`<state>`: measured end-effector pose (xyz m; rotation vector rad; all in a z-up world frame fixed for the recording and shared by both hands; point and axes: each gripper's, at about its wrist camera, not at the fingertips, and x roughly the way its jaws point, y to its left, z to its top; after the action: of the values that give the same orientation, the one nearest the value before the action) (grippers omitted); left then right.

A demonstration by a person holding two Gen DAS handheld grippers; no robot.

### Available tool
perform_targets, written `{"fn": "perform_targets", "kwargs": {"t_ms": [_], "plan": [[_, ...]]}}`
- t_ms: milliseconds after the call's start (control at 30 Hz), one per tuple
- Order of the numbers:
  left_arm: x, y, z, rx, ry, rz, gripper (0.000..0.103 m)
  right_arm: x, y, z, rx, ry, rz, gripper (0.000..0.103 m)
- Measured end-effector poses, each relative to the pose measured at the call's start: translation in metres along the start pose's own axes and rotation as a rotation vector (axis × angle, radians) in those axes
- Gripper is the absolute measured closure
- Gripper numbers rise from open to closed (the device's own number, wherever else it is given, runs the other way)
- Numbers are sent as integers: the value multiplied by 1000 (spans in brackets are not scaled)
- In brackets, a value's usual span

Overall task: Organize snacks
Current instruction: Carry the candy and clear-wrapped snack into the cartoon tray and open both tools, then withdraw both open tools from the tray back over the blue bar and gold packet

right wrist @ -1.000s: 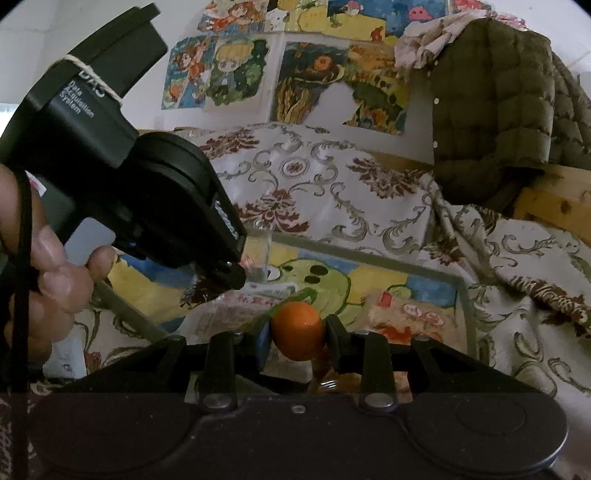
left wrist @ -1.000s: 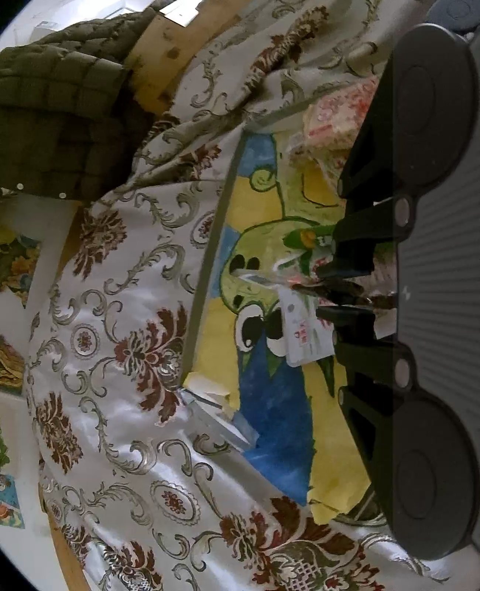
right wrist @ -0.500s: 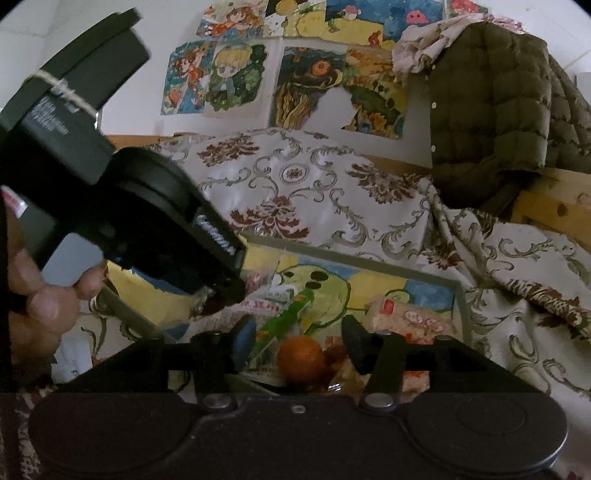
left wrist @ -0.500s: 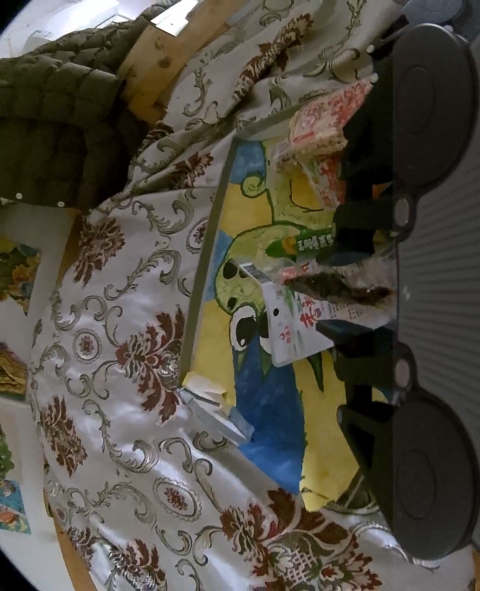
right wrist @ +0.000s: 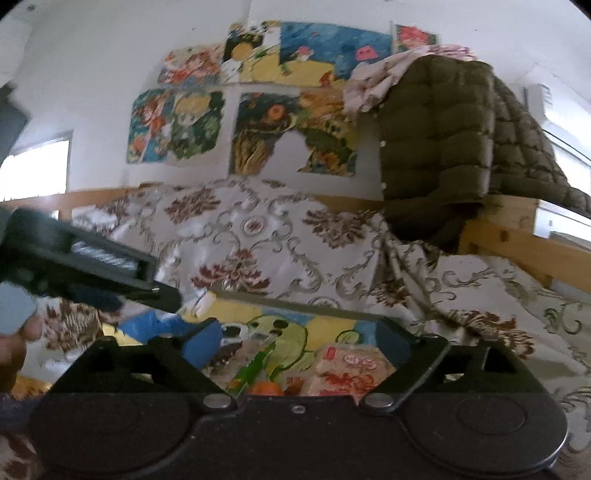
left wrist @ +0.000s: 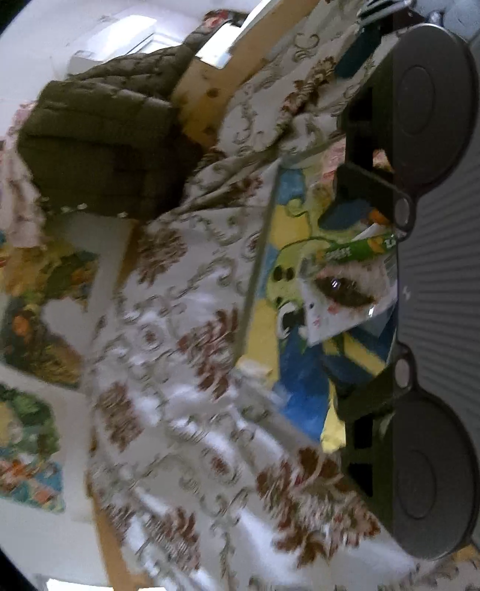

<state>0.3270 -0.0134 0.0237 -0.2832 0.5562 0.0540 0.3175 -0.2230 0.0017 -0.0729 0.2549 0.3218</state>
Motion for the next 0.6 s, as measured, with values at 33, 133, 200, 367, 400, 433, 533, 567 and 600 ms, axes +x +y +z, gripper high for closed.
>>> {"fn": "perform_targets", "kwargs": {"t_ms": [33,133,200,367,400,433,533,567,600], "plan": [[-9,1,-2,-11,-23,11,14,-5,-1,2,9,-6,-2,6],[-31,4,-4,-23,-64,22,8,-19,0,9,14,-24,-11,4],[-46,6,-6,-21,-98,39,4,-30,0,12,20,-37,-14,1],[-83,12,-17,3,-157,88,1,-54,7,17,43,-5,-30,1],[-89,13,-20,8,-157,96,1,-60,9,16,52,9,-34,1],[-96,15,-24,12,-154,104,1,-66,10,15,58,20,-36,1],[-117,21,-38,32,-151,124,1,-83,20,11,48,47,-34,1],[-123,23,-42,39,-149,133,1,-89,25,10,43,48,-35,1],[-129,25,-46,45,-148,140,1,-94,28,9,41,49,-34,1]]}}
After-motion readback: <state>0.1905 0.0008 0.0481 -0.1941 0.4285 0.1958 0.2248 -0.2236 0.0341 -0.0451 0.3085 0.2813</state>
